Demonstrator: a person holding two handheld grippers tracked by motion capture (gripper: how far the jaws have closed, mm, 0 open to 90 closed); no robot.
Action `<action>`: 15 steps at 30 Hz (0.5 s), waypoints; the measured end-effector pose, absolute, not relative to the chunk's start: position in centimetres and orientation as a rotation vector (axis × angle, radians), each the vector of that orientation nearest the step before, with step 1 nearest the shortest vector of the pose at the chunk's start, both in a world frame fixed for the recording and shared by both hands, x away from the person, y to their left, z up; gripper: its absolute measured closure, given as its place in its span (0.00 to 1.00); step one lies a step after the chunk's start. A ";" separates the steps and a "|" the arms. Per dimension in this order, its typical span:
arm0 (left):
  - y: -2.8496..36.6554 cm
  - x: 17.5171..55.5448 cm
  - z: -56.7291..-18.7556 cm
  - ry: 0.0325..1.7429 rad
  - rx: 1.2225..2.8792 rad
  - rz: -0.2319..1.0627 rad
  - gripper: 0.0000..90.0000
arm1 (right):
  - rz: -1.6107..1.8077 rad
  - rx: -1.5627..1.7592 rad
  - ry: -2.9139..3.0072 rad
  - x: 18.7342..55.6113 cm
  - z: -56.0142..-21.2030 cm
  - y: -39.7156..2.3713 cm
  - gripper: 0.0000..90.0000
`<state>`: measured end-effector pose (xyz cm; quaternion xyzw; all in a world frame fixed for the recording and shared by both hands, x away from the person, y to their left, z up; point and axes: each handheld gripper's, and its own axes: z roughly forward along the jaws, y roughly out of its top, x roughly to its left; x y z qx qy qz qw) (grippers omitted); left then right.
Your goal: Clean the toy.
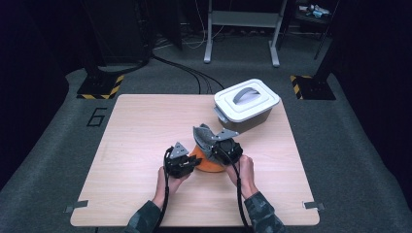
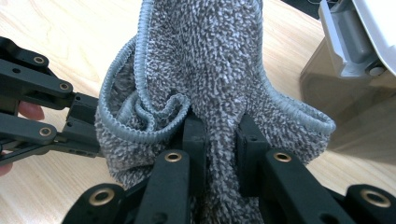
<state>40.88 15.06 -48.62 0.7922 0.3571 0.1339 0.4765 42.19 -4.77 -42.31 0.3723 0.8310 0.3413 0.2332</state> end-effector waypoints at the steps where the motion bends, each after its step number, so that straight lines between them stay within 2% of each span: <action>1: 15.1 40.9 -48.6 0.874 1.935 0.325 0.87 | 0.939 1.021 2.281 42.2 -42.3 -4.8 0.86; 15: 15.0 40.9 -48.8 0.899 1.914 0.314 0.87 | 0.945 1.080 2.250 41.9 -43.1 -7.1 0.86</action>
